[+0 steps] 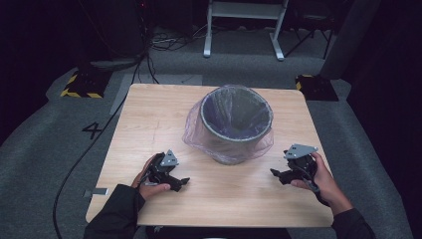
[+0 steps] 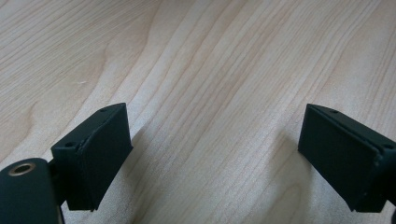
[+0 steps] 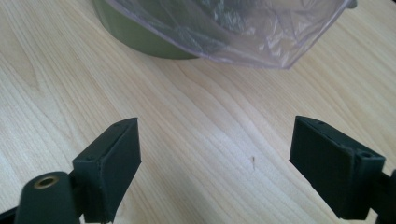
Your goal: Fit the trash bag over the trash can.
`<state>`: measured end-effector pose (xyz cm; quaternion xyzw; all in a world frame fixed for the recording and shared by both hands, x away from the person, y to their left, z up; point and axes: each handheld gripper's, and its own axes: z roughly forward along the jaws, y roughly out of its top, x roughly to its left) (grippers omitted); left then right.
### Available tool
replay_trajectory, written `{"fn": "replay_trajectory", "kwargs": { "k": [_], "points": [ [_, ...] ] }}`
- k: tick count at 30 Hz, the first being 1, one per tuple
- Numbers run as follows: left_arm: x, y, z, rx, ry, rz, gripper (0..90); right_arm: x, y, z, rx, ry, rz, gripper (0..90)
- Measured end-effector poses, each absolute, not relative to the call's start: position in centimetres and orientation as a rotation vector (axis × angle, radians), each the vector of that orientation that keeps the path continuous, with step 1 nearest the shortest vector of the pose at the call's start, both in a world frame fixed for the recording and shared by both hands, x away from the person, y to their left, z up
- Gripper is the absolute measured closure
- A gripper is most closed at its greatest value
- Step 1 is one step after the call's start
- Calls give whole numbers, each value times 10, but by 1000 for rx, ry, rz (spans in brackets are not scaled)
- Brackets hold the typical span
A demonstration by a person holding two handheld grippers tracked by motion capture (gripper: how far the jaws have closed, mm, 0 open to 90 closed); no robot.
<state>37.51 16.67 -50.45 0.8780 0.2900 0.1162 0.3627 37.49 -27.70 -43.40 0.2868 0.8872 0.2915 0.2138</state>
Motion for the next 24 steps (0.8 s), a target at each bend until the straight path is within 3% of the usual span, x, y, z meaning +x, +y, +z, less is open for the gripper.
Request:
{"fn": "replay_trajectory", "kwargs": {
  "k": [24],
  "points": [
    [375,167,-504,2260,748,298,90,367,-296,-466,895,2476,794,162]
  ]
}}
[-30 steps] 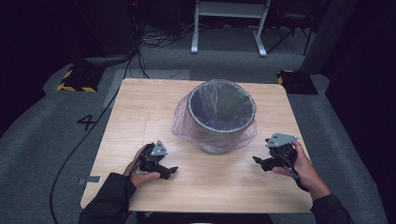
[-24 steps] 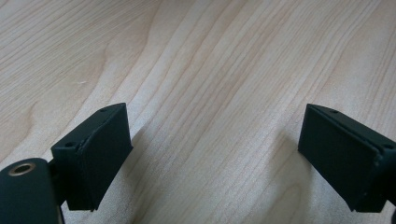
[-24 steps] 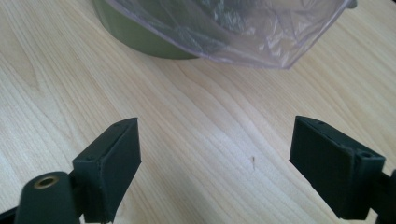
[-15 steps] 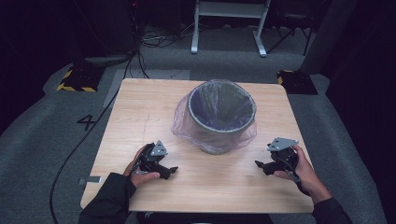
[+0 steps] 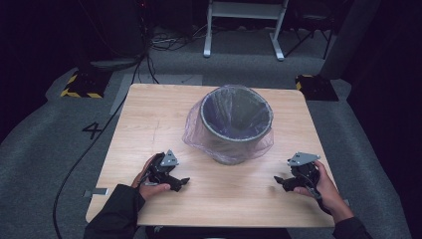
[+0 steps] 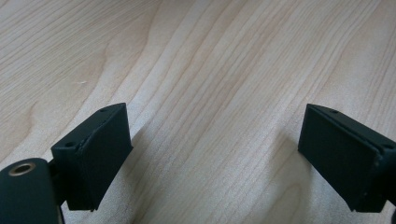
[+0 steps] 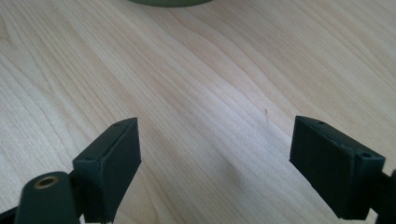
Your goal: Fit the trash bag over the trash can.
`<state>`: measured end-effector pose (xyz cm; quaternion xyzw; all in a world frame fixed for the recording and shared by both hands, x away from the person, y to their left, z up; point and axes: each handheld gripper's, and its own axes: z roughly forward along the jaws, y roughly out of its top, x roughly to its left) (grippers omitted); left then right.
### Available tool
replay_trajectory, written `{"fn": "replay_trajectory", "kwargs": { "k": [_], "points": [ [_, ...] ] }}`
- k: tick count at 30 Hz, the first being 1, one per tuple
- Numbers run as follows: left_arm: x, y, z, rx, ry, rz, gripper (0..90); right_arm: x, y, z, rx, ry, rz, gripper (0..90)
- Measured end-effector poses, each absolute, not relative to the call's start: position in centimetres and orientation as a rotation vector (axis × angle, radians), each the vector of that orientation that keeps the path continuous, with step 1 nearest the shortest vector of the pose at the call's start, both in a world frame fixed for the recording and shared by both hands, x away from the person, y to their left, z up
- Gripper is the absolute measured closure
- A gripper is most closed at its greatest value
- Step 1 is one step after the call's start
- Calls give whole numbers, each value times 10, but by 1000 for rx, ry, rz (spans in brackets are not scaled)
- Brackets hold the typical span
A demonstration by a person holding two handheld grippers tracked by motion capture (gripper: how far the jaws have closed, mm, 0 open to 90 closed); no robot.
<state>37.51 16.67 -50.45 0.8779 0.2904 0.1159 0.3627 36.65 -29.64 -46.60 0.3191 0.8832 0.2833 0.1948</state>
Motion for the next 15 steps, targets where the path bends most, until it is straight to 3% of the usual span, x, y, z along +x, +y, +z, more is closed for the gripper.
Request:
{"fn": "replay_trajectory", "kwargs": {
  "k": [15],
  "points": [
    [375,167,-504,2261,746,299,90,359,-309,-477,969,2462,843,162]
  ]
}}
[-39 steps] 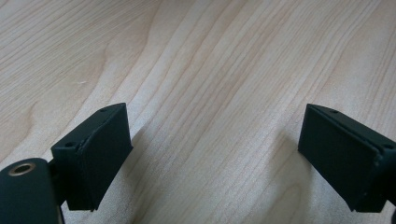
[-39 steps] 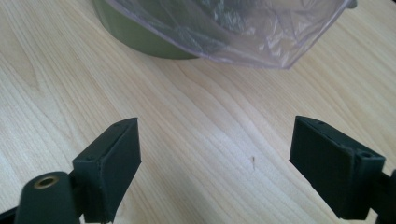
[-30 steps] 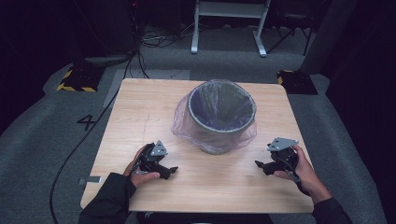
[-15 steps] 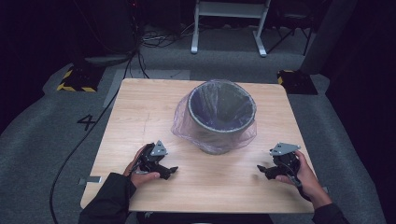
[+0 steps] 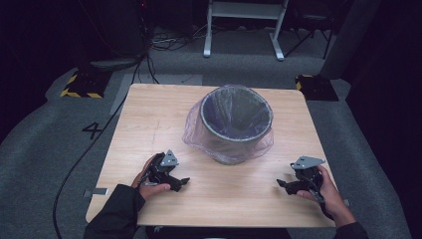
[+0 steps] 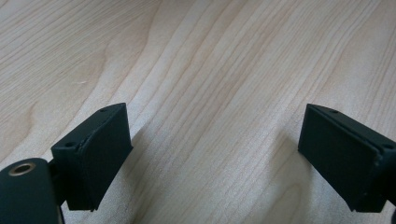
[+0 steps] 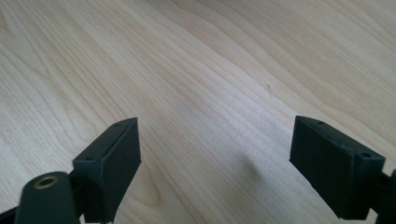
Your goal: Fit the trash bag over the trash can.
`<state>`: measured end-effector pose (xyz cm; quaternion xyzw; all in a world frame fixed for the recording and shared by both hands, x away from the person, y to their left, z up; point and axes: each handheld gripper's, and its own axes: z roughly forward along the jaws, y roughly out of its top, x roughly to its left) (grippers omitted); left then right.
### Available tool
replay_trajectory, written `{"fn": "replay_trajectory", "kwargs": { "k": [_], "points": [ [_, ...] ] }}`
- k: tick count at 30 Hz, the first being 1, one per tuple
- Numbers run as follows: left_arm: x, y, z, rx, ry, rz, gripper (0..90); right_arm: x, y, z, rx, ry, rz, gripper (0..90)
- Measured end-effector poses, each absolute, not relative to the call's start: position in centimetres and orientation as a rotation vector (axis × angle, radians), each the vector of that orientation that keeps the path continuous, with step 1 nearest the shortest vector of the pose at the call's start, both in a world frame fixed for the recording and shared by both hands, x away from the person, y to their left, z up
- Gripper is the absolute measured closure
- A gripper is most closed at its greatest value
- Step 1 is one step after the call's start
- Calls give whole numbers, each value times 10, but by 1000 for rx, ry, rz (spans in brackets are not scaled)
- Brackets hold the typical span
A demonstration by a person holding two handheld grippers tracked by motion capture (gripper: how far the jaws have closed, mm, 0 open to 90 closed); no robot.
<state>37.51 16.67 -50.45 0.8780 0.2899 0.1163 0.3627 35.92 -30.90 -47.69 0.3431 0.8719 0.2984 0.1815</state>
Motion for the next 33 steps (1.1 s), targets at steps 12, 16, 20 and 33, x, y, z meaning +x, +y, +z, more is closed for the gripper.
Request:
{"fn": "replay_trajectory", "kwargs": {
  "k": [12,16,20,33],
  "points": [
    [375,167,-504,2260,748,299,90,353,-325,-492,1045,2443,888,162],
    [375,167,-504,2260,748,299,90,350,-330,-494,1056,2433,914,162],
    [375,167,-504,2260,748,299,90,348,-336,-496,1073,2419,947,160],
    [375,167,-504,2260,748,299,90,342,-349,-504,1083,2360,1040,149]
  ]
}}
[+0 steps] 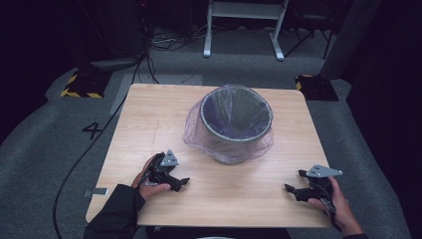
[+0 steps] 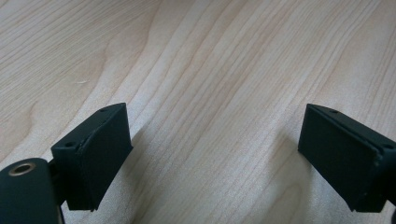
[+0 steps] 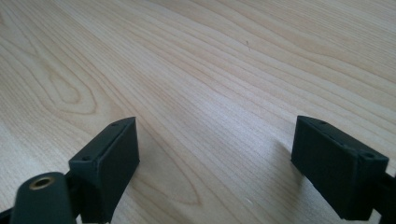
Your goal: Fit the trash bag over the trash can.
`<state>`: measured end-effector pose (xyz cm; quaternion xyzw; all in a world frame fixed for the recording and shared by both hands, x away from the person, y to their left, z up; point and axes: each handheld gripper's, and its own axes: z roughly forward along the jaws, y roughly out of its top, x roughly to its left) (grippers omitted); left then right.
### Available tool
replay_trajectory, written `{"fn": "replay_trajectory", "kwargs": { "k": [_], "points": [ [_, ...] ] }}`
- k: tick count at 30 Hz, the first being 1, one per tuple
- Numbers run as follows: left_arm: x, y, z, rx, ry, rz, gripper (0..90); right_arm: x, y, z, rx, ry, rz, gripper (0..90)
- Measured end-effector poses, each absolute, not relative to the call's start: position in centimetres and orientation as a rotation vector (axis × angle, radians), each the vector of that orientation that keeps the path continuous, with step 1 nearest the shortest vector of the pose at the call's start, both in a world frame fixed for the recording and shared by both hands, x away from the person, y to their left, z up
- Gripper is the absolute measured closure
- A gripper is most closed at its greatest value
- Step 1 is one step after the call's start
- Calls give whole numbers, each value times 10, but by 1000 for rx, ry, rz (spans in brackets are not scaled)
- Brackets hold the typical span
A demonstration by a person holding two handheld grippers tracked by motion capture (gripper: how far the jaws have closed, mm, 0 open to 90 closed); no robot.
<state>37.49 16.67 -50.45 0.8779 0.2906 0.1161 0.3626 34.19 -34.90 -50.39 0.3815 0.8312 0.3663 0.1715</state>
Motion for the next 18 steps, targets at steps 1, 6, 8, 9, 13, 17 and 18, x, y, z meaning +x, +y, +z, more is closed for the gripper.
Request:
{"fn": "replay_trajectory", "kwargs": {
  "k": [1,6,8,9,13,17,18],
  "points": [
    [375,167,-504,2260,748,299,90,342,-349,-504,1082,2361,1039,148],
    [375,167,-504,2260,748,299,89,341,-352,-504,1076,2369,1044,146],
    [375,167,-504,2260,748,298,89,341,-352,-504,1075,2369,1044,146],
    [375,167,-505,2260,748,298,89,341,-352,-504,1073,2370,1045,145],
    [375,167,-505,2259,750,299,90,342,-352,-504,1068,2373,1046,144],
    [374,167,-504,2261,750,301,89,342,-353,-504,1066,2374,1048,143],
    [374,167,-504,2261,750,301,90,342,-353,-504,1066,2374,1048,143]
  ]
}}
